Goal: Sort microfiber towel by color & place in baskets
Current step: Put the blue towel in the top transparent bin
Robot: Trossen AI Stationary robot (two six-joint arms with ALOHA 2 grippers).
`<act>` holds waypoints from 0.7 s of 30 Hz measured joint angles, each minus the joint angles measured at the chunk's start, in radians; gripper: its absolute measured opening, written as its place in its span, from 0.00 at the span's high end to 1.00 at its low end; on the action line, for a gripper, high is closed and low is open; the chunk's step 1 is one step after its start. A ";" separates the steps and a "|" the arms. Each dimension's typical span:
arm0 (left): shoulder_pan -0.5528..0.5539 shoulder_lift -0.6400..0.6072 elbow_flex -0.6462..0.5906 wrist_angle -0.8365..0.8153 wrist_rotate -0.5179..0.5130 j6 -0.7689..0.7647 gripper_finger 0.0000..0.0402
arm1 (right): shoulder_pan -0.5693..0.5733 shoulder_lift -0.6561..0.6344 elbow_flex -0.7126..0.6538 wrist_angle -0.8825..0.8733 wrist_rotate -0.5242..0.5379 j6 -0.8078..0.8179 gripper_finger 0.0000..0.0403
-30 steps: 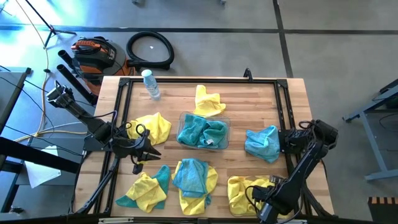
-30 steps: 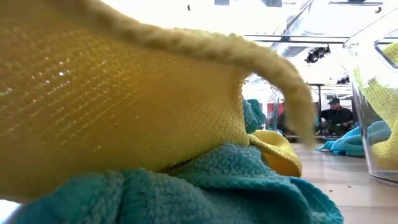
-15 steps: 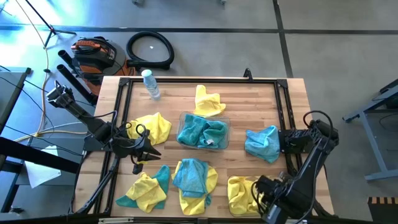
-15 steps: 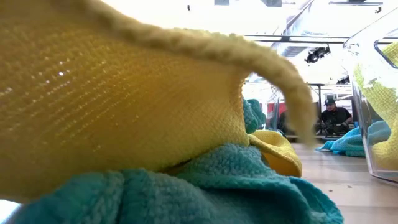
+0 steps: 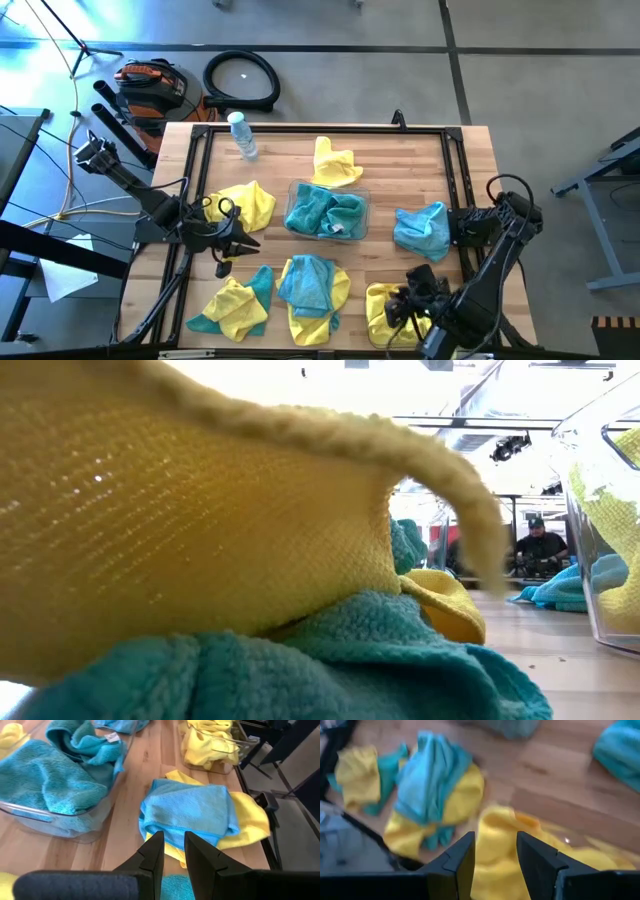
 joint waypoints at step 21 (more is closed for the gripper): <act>0.209 0.000 0.043 0.022 0.004 0.084 0.85 | -0.231 -0.059 -0.124 -0.073 0.068 -0.336 0.68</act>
